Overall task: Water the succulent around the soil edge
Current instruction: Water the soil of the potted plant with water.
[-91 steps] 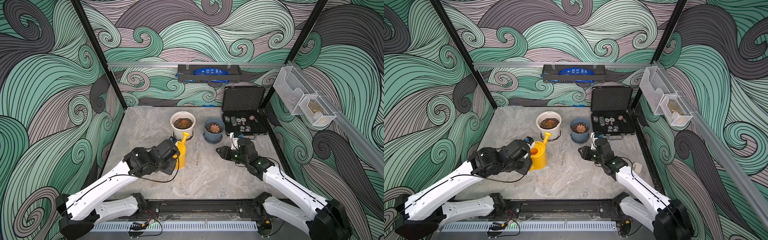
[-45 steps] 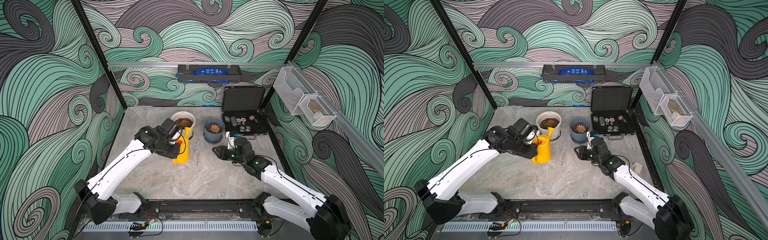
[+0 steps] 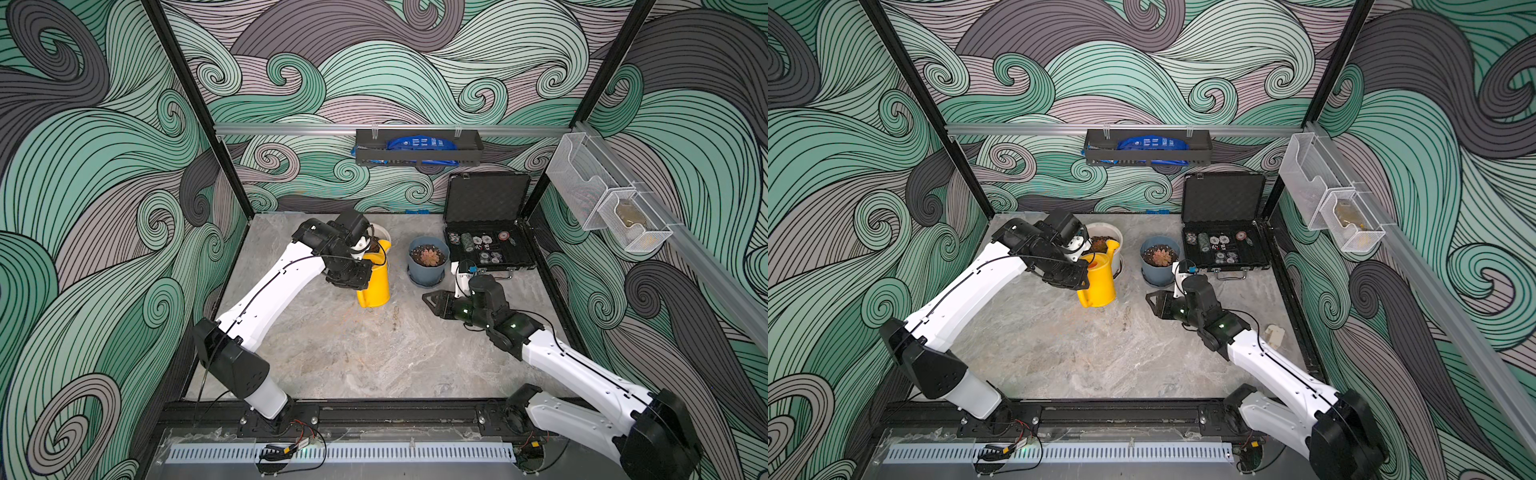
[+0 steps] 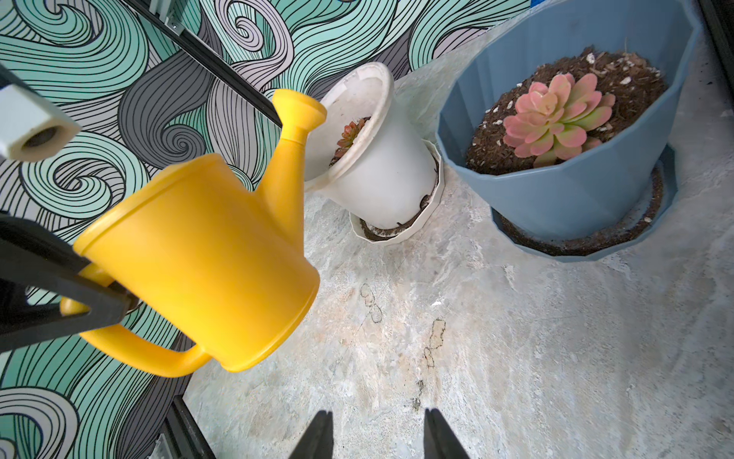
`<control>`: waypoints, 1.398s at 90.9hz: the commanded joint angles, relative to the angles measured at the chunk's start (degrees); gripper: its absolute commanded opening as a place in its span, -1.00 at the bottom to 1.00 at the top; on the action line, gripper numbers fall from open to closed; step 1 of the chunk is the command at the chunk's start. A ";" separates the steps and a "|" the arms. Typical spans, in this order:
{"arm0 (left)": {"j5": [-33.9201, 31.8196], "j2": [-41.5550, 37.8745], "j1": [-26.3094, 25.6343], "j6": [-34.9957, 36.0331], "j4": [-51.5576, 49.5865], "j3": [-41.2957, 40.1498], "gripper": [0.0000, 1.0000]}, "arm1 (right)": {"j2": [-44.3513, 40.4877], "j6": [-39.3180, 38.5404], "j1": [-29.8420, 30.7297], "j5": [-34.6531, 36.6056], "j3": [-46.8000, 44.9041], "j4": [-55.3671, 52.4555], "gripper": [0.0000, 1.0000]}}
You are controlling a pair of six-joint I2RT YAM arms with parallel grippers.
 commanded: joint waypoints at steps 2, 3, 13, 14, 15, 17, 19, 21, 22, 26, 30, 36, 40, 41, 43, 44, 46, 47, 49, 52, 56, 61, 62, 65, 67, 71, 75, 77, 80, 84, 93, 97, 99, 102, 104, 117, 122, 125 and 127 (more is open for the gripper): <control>3.91 1.97 1.51 0.92 -2.26 3.25 -1.00 | -1.24 -0.77 -0.39 -1.60 -1.48 1.97 -0.13; 4.19 2.14 1.60 0.92 -2.26 3.46 -1.00 | -1.28 -0.76 -0.46 -1.60 -1.55 2.10 -0.13; 5.48 3.95 2.48 0.35 -2.12 4.78 -1.00 | -1.70 -0.47 -1.02 -1.89 -2.38 2.94 -0.13; 5.59 4.18 2.52 0.24 -2.14 4.84 -1.00 | -1.73 -0.43 -1.03 -1.96 -2.44 3.03 -0.13; 5.64 4.34 2.63 0.23 -2.16 4.96 -1.00 | -1.75 -0.41 -1.04 -2.00 -2.52 3.03 -0.13; 5.74 4.68 2.78 0.11 -2.10 5.25 -1.00 | -1.69 -0.40 -1.05 -2.05 -2.51 3.05 -0.13; 5.77 4.95 2.97 0.00 -2.15 5.49 -1.00 | -1.75 -0.40 -1.11 -2.09 -2.57 3.03 -0.13; 5.78 5.16 3.15 -0.19 -2.12 5.75 -1.00 | -1.74 -0.40 -1.20 -2.20 -2.56 3.03 -0.13; 5.82 5.27 3.25 -0.29 -2.10 5.86 -1.00 | -1.75 -0.40 -1.21 -2.25 -2.53 3.03 -0.13; 6.27 5.73 3.64 -0.55 -2.05 6.30 -1.00 | -1.82 -0.36 -1.20 -2.34 -2.56 2.99 -0.13; 6.95 6.20 4.00 -0.90 -1.85 6.69 -1.00 | -1.77 -0.40 -1.31 -2.37 -2.59 3.06 -0.13; 8.28 6.95 4.65 -1.24 -1.54 7.23 -1.00 | -1.72 -0.40 -1.31 -2.40 -2.61 3.17 -0.13; 9.27 7.48 5.10 -1.47 -1.47 7.82 -1.00 | -1.67 -0.40 -1.39 -2.46 -2.66 3.19 -0.13; 9.50 7.66 5.24 -1.55 -1.43 8.03 -1.00 | -1.67 -0.40 -1.40 -2.47 -2.67 3.19 -0.13; 9.94 7.87 5.61 -1.76 -1.41 8.34 -1.00 | -1.68 -0.35 -1.40 -2.54 -2.68 3.11 -0.13; 10.19 7.99 5.76 -1.91 -1.35 8.47 -1.00 | -1.68 -0.33 -1.40 -2.55 -2.63 3.07 -0.13; 10.51 8.10 6.09 -2.14 -1.15 8.61 -1.00 | -1.72 -0.36 -1.40 -2.50 -2.60 3.08 -0.13; 10.74 8.19 6.35 -2.23 -1.09 8.69 -1.00 | -1.70 -0.38 -1.44 -2.53 -2.60 3.05 -0.13; 11.30 8.26 6.70 -2.41 -0.96 8.82 -1.00 | -1.75 -0.33 -1.48 -2.60 -2.59 3.08 -0.13; 12.50 8.41 7.42 -2.84 -0.60 8.85 -1.00 | -1.76 -0.31 -1.49 -2.55 -2.59 3.10 -0.13; 13.98 8.68 8.30 -3.41 0.05 8.86 -1.00 | -1.74 -0.31 -1.49 -2.63 -2.70 3.17 -0.13; 16.32 9.06 9.56 -4.68 0.75 8.85 -1.00 | -1.70 -0.23 -1.57 -2.61 -2.76 3.13 -0.13; 16.68 9.20 9.80 -4.87 0.87 8.86 -1.00 | -1.69 -0.23 -1.58 -2.63 -2.76 3.12 -0.13; 17.89 9.38 10.53 -5.44 1.30 8.86 -1.00 | -1.68 -0.22 -1.58 -2.70 -2.80 3.26 -0.13; 18.67 9.57 11.06 -5.83 1.64 8.84 -1.00 | -1.63 -0.22 -1.64 -2.71 -2.84 3.26 -0.13; 20.07 9.87 11.75 -6.49 2.36 8.85 -1.00 | -1.61 -0.22 -1.63 -2.73 -2.79 3.23 -0.13; 21.31 10.22 12.37 -7.09 3.09 8.86 -1.00 | -1.56 -0.22 -1.77 -2.74 -2.81 3.20 -0.13; 21.79 10.31 12.68 -7.36 3.41 8.86 -1.00 | -1.58 -0.22 -1.76 -2.79 -2.84 3.27 -0.13; 22.51 10.56 13.02 -7.69 3.90 8.86 -1.00 | -1.58 -0.22 -1.75 -2.82 -2.83 3.22 -0.13; 23.47 10.75 13.46 -8.06 4.66 8.86 -1.00 | -1.59 -0.22 -1.83 -2.99 -2.78 3.23 -0.13; 24.83 11.23 14.25 -8.60 5.86 9.02 -1.00 | -1.53 -0.22 -1.87 -3.07 -2.91 3.31 -0.13; 25.09 11.54 14.70 -8.77 5.99 9.10 -1.00 | -1.44 -0.22 -1.91 -3.07 -2.88 3.31 -0.13; 25.18 11.60 14.87 -8.88 6.02 9.18 -1.00 | -1.49 -0.22 -1.92 -3.13 -2.80 3.34 -0.13; 25.20 11.76 15.26 -8.91 5.99 9.21 -1.00 | -1.45 -0.18 -1.97 -3.15 -2.85 3.32 -0.13; 25.25 11.79 15.47 -8.96 5.96 9.21 -1.00 | -1.49 -0.17 -1.98 -3.22 -2.85 3.30 -0.13; 25.33 10.94 17.49 -8.94 5.79 8.48 -1.00 | -1.49 -0.13 -2.10 -3.43 -2.93 3.29 -0.13; 25.38 10.24 18.43 -8.76 5.73 7.91 -1.00 | -1.52 -0.16 -2.23 -3.52 -3.03 3.34 -0.13; 25.40 9.75 19.00 -8.60 5.73 7.43 -1.00 | -1.62 -0.14 -2.32 -3.66 -2.95 3.37 -0.13; 25.54 9.44 19.44 -8.47 5.74 7.16 -1.00 | -1.66 -0.18 -2.33 -3.74 -3.03 3.31 -0.13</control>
